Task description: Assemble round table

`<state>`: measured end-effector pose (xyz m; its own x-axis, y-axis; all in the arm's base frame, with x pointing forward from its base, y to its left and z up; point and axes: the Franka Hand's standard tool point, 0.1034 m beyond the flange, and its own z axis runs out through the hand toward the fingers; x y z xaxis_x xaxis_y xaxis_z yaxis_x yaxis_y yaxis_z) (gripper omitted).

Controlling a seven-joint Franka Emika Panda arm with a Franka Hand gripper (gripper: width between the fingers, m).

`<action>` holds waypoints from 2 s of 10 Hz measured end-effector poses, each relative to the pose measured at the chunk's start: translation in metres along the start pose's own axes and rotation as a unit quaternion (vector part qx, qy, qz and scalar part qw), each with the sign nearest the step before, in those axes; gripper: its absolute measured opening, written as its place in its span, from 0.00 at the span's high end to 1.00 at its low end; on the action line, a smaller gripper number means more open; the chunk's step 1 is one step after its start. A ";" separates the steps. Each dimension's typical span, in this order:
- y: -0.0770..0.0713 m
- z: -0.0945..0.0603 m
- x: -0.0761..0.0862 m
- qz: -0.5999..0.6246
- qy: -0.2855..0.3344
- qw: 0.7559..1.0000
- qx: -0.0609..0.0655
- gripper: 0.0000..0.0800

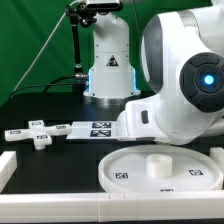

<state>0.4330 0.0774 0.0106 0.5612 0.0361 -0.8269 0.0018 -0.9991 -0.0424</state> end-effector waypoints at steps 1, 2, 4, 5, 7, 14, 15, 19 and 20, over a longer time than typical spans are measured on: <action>0.000 -0.004 -0.003 -0.005 0.001 1.000 0.000 0.49; 0.001 -0.018 -0.013 -0.023 0.001 1.000 0.000 0.49; 0.008 -0.050 -0.035 -0.051 0.006 0.999 0.006 0.49; 0.009 -0.060 -0.037 -0.054 0.014 0.998 0.007 0.49; 0.008 -0.057 -0.029 -0.054 0.030 0.998 0.006 0.49; 0.008 -0.121 -0.033 -0.080 0.181 0.980 -0.006 0.49; 0.008 -0.130 -0.029 -0.078 0.214 0.974 -0.005 0.49; 0.011 -0.136 -0.024 -0.071 0.335 0.939 -0.011 0.49; 0.012 -0.146 -0.029 -0.062 0.346 0.936 0.007 0.49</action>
Offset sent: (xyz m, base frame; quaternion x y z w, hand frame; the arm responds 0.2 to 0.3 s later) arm 0.0261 -0.0128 0.0746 0.0354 -0.0249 -0.0757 0.9962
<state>0.5374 0.0613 0.1163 0.9595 0.1235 -0.2533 0.0938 -0.9876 -0.1261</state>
